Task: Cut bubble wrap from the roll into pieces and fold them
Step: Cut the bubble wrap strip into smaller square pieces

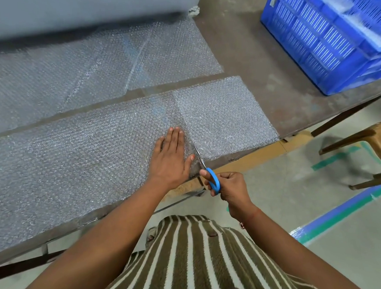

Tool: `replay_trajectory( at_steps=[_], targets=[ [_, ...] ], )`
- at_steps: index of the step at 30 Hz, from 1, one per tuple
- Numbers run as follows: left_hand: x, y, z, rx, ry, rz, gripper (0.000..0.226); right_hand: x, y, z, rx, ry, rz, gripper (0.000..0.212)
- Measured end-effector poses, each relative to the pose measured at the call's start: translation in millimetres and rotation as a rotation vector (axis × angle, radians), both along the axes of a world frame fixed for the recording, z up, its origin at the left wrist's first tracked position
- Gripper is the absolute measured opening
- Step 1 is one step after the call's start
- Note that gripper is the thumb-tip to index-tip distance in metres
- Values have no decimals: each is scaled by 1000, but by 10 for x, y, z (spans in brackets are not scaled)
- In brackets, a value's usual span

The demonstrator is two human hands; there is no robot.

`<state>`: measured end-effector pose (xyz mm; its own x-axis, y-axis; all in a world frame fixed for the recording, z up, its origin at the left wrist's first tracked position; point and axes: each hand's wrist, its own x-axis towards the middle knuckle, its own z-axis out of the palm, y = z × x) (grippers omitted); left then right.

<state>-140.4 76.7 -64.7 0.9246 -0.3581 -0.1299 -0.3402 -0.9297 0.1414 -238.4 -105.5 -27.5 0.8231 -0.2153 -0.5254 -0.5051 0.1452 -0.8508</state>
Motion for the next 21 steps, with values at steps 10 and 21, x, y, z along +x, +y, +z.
replay_trajectory(
  at_steps=[10, 21],
  targets=[
    [3, -1, 8, 10, 5, -3, 82, 219, 64, 48, 7, 51, -57, 40],
    [5, 4, 35, 4, 16, -3, 83, 251, 84, 85, -44, 0, -36, 58]
  ],
)
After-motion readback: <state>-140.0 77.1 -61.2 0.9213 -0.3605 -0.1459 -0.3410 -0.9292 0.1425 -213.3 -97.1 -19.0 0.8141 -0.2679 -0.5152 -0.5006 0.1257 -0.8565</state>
